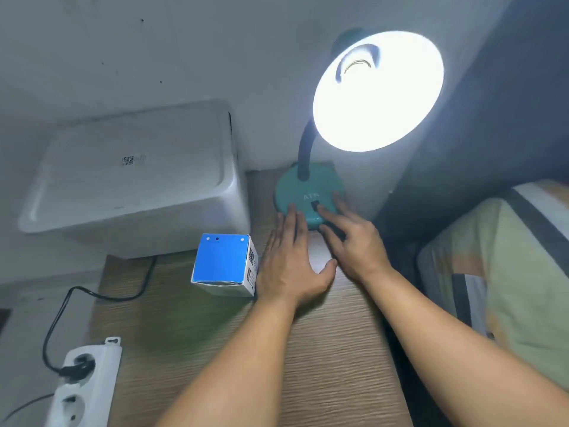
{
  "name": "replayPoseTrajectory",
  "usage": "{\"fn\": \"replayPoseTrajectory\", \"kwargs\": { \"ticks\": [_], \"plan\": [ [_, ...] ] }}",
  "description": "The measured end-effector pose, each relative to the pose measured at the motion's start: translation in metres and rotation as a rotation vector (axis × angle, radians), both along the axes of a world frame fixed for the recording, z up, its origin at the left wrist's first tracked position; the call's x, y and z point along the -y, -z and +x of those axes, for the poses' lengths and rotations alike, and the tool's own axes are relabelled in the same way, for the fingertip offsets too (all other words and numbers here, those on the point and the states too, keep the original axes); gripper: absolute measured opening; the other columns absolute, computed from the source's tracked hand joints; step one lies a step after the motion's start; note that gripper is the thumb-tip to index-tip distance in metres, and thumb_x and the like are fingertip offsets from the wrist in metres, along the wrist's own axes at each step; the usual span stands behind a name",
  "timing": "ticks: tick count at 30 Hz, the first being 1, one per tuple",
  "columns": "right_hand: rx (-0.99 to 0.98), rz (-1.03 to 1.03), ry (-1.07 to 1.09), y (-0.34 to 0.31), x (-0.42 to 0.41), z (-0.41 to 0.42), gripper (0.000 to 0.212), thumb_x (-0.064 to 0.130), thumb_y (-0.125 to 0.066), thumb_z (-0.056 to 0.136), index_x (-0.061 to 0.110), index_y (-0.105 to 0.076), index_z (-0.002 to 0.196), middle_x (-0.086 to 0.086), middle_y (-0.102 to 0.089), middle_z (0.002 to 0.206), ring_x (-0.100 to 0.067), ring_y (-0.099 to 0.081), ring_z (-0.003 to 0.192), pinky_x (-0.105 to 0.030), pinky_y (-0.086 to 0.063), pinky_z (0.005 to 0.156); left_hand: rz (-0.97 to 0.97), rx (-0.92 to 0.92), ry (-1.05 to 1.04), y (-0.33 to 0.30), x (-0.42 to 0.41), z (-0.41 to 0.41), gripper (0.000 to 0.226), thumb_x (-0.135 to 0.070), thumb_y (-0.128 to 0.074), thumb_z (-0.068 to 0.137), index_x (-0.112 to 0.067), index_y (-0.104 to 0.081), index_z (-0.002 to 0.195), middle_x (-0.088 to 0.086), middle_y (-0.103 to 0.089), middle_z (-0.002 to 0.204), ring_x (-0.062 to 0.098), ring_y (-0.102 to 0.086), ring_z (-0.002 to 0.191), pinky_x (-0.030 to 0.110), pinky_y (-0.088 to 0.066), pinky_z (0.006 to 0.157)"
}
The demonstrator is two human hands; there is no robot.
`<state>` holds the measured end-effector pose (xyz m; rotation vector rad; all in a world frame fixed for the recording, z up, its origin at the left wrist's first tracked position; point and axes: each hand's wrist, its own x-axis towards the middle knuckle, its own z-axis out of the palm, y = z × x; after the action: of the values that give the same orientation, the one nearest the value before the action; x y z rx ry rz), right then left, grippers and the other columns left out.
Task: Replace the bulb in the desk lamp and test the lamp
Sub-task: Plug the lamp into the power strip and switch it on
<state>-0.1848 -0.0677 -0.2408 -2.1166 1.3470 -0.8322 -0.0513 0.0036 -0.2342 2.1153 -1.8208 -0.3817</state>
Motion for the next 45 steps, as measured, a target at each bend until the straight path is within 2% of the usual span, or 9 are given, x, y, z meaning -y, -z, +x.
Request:
{"fn": "replayPoseTrajectory", "kwargs": {
  "ticks": [5,8,11,18,25,35,41,45],
  "plan": [
    [-0.006,-0.017,-0.016,0.000,0.001,0.001,0.038,0.022,-0.067,0.091,0.030,-0.064,0.127,-0.001,-0.058,0.138,-0.018,-0.046,0.130,-0.031,-0.042,0.102,-0.008,0.041,0.014,-0.002,0.000,0.001,0.099,-0.069,-0.044,0.084,-0.016,-0.002,0.158,0.001,0.008,0.165,0.018,0.006,0.152,0.024,0.009,0.112],
    [0.015,-0.026,-0.018,-0.001,0.000,0.002,0.038,0.021,-0.067,0.090,0.028,-0.064,0.127,-0.002,-0.059,0.137,-0.013,-0.038,0.130,-0.027,-0.039,0.102,-0.009,0.022,0.017,-0.002,0.000,0.001,0.100,-0.068,-0.046,0.084,-0.017,-0.001,0.158,0.000,0.011,0.165,0.017,0.009,0.151,0.024,0.008,0.112],
    [0.035,-0.016,-0.018,-0.002,-0.001,0.003,0.034,0.021,-0.067,0.091,0.027,-0.066,0.124,-0.002,-0.061,0.134,-0.015,-0.039,0.128,-0.027,-0.040,0.101,-0.013,0.011,0.024,-0.001,0.001,0.002,0.101,-0.068,-0.046,0.084,-0.017,0.001,0.157,0.000,0.013,0.164,0.016,0.010,0.151,0.025,0.006,0.115],
    [0.026,-0.005,-0.014,0.001,0.001,0.002,0.042,0.024,-0.066,0.091,0.032,-0.059,0.132,-0.002,-0.058,0.137,-0.013,-0.036,0.130,-0.030,-0.042,0.102,-0.029,0.013,0.035,-0.001,0.001,0.003,0.101,-0.068,-0.045,0.085,-0.016,0.003,0.157,0.000,0.016,0.164,0.017,0.012,0.151,0.026,0.005,0.118],
    [0.023,-0.022,-0.009,0.004,0.002,0.000,0.041,0.026,-0.067,0.091,0.032,-0.060,0.131,0.000,-0.058,0.138,-0.012,-0.035,0.132,-0.029,-0.041,0.103,-0.029,0.021,0.040,0.000,0.001,0.001,0.101,-0.069,-0.045,0.084,-0.015,0.000,0.157,0.002,0.012,0.165,0.018,0.010,0.151,0.027,0.004,0.118],
    [0.011,0.011,-0.015,0.005,0.002,-0.001,0.042,0.030,-0.064,0.092,0.038,-0.057,0.132,0.004,-0.054,0.142,-0.011,-0.036,0.133,-0.033,-0.042,0.103,-0.028,0.016,0.042,0.000,0.001,0.002,0.101,-0.068,-0.045,0.085,-0.015,0.000,0.157,0.001,0.013,0.164,0.018,0.010,0.151,0.026,0.006,0.116],
    [0.012,0.040,0.005,0.009,0.003,-0.001,0.038,0.037,-0.061,0.091,0.042,-0.058,0.129,0.008,-0.055,0.140,-0.018,-0.045,0.131,-0.044,-0.049,0.099,-0.033,0.015,0.045,-0.002,0.001,0.003,0.099,-0.068,-0.045,0.084,-0.016,-0.002,0.157,0.001,0.013,0.164,0.018,0.010,0.151,0.026,0.005,0.116],
    [0.009,0.043,0.004,0.012,0.004,-0.001,0.040,0.040,-0.059,0.091,0.045,-0.054,0.131,0.011,-0.054,0.141,-0.017,-0.045,0.132,-0.044,-0.049,0.099,-0.030,0.011,0.044,-0.002,0.001,0.003,0.099,-0.068,-0.045,0.084,-0.016,-0.002,0.157,0.000,0.013,0.164,0.018,0.010,0.151,0.025,0.005,0.115]
  ]
}}
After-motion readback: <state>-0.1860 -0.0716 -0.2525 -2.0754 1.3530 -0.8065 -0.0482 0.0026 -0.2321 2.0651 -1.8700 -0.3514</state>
